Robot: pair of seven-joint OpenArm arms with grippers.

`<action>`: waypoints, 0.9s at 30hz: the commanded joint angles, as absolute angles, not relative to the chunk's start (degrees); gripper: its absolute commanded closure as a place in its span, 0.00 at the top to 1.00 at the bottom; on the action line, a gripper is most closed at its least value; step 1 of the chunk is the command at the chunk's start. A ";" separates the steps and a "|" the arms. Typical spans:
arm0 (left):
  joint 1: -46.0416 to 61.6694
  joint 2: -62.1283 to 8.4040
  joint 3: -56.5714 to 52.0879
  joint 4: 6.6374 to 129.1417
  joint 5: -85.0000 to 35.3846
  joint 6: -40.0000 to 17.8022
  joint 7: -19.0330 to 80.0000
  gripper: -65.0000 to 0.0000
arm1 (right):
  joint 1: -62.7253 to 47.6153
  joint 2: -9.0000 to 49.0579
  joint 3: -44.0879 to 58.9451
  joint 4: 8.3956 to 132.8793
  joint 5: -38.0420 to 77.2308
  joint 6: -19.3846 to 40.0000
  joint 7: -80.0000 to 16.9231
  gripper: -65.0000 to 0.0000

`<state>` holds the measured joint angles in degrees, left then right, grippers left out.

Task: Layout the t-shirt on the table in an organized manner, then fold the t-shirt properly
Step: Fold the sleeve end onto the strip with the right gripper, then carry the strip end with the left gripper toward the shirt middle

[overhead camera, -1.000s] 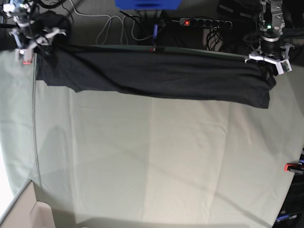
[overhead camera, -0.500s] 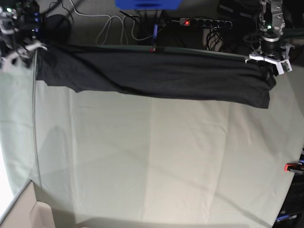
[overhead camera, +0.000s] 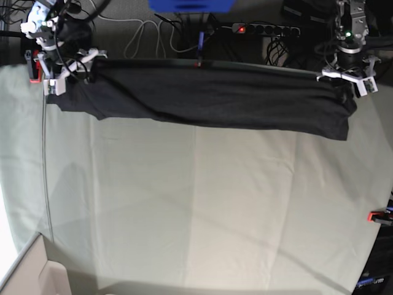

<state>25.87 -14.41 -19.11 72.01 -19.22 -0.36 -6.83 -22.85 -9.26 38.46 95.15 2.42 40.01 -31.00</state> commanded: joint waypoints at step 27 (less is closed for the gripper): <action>21.49 -15.43 -19.38 69.49 -19.03 -0.31 -8.40 0.74 | -21.93 -9.00 38.55 93.67 3.21 40.00 -30.02 0.49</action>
<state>21.50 -14.59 -19.20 68.86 -19.14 -0.23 -6.50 -21.93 -9.23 38.24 92.92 2.42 40.03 -30.85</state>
